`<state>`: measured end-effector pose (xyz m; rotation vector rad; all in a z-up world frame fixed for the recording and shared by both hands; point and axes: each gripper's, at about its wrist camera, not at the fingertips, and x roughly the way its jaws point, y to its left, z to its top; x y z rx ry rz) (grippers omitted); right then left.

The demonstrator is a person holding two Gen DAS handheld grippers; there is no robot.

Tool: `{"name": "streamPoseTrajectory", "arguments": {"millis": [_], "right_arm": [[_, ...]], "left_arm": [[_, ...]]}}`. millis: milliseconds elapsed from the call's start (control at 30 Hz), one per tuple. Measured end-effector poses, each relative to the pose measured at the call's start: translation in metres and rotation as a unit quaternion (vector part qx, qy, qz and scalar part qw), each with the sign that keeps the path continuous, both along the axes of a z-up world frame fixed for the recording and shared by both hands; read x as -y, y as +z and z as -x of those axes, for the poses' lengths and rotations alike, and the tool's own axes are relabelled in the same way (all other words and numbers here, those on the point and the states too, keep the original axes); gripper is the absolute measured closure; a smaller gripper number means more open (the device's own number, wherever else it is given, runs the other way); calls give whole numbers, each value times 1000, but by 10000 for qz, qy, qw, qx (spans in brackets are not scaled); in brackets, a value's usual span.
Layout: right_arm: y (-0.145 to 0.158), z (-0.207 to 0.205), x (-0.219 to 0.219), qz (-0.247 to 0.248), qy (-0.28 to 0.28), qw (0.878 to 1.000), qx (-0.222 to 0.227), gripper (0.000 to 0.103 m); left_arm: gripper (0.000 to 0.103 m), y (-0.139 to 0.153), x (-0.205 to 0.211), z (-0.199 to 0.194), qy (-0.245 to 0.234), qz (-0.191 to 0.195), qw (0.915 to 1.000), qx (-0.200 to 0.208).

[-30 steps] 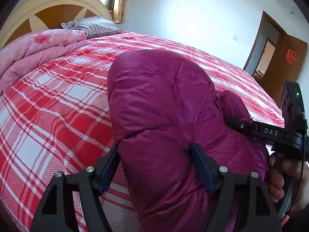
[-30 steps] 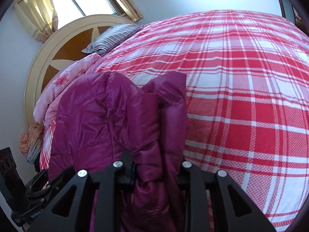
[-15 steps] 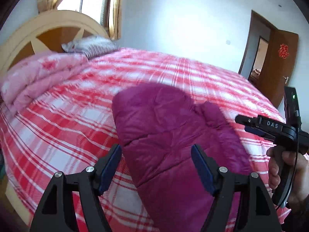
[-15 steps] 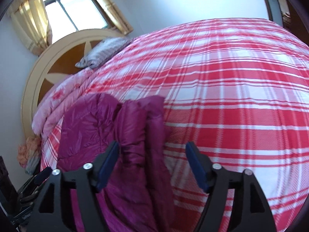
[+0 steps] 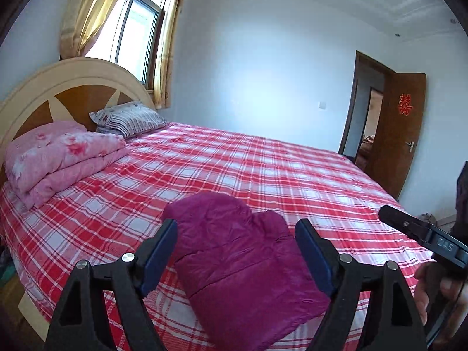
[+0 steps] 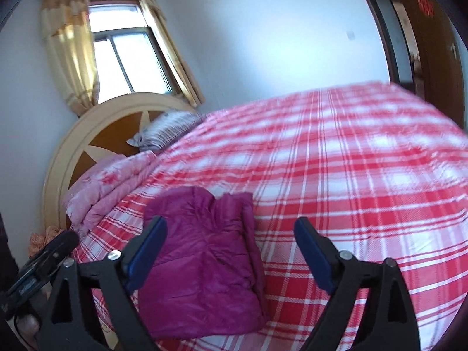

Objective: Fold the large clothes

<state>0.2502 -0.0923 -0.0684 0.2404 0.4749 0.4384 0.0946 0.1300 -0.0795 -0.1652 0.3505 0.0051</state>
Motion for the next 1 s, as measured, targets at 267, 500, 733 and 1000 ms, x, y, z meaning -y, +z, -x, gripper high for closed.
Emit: {"name": "streamPoseTrajectory", "arguments": {"millis": [267,500,733,1000], "right_arm": [[28,39,-6,216,-51,9981,582,5],[35,55,-16,414,38,9955,849,2],[35,63,-20,440,34,9945,953,2],[35,70,-22,448,43,9932,1072,0]], "left_arm": [[20,6,2,8,-21,-69,9998,169],[18,9,-4,11,98,-95,9996,261],[14,9,-8,13,196,-154,9991,342],[13,9,-8,13,234,-195,9990,331]]}}
